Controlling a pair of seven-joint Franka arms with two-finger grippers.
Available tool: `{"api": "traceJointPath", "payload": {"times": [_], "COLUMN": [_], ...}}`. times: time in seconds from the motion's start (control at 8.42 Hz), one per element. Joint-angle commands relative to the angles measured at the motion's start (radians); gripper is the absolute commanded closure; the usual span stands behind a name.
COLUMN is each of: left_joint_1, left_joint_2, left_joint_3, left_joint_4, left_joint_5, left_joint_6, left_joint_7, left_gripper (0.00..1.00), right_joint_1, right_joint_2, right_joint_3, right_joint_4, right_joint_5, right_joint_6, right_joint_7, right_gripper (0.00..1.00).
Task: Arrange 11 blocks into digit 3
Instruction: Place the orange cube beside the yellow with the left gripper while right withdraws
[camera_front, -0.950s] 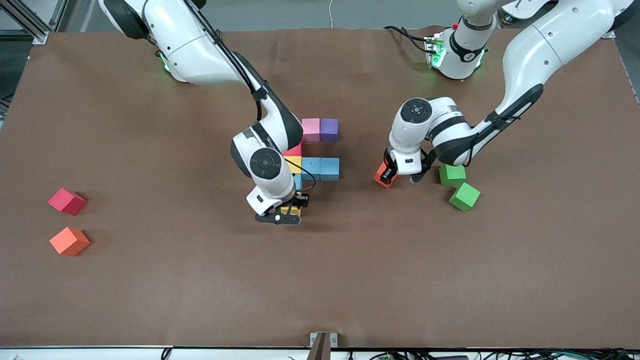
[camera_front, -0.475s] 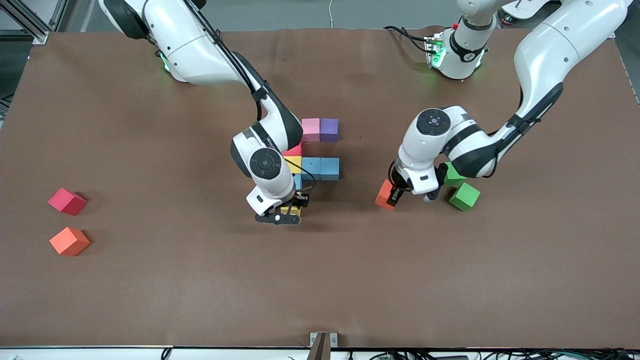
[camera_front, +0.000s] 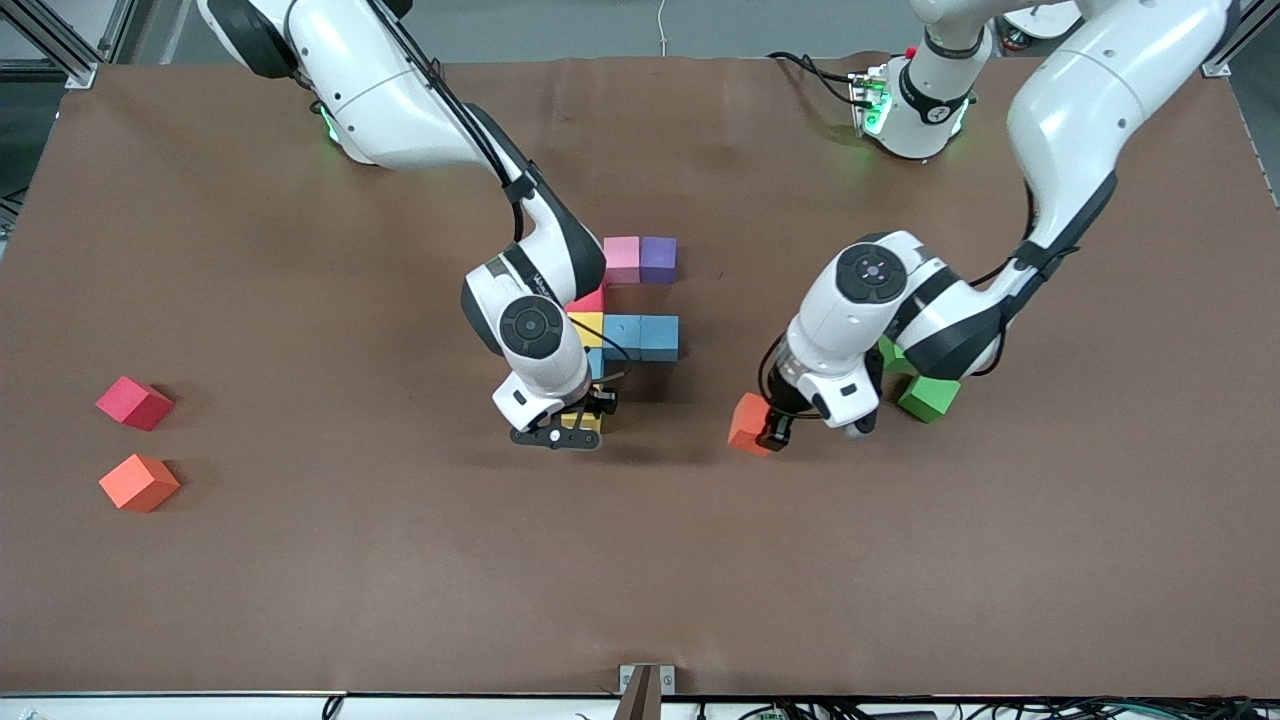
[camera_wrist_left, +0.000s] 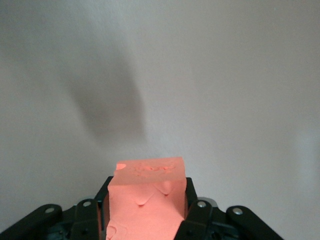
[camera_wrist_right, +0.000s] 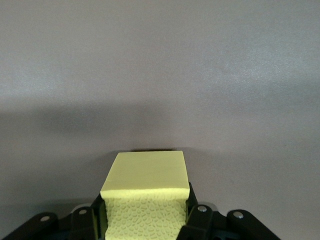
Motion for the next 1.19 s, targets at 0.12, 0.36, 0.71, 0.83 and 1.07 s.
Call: {"api": "traceJointPath", "payload": {"times": [0.12,0.36,0.71,0.83,1.07], "left_joint_1": [-0.194,-0.242,-0.248,-0.263,-0.318], "left_joint_2": [-0.002,0.009,0.014,0.017,0.043], "left_joint_3": [0.153,0.189,0.189,0.190,0.219], "left_joint_4": [0.110,0.133,0.135,0.135,0.180], "left_joint_5": [-0.156,-0.190,-0.192,-0.193,-0.190], "left_joint_6": [-0.020,-0.018,-0.018,-0.018,-0.018], "left_joint_7": [-0.003,-0.003,-0.016,-0.022,-0.071], "left_gripper": [0.63,0.63,0.63,0.63,0.63], "right_joint_1": [0.004,0.004,0.004,0.002,-0.010], "right_joint_2": [0.012,0.012,0.012,0.012,0.002], "right_joint_3": [0.001,0.001,0.001,0.001,0.002], "right_joint_4": [0.018,0.017,0.017,0.017,0.021], "right_joint_5": [-0.017,-0.017,-0.017,-0.017,-0.014], "right_joint_6": [-0.003,-0.003,-0.003,-0.003,-0.006], "right_joint_7": [0.020,0.020,0.020,0.020,0.019], "right_gripper": [0.35,0.29,0.22,0.20,0.03]}}
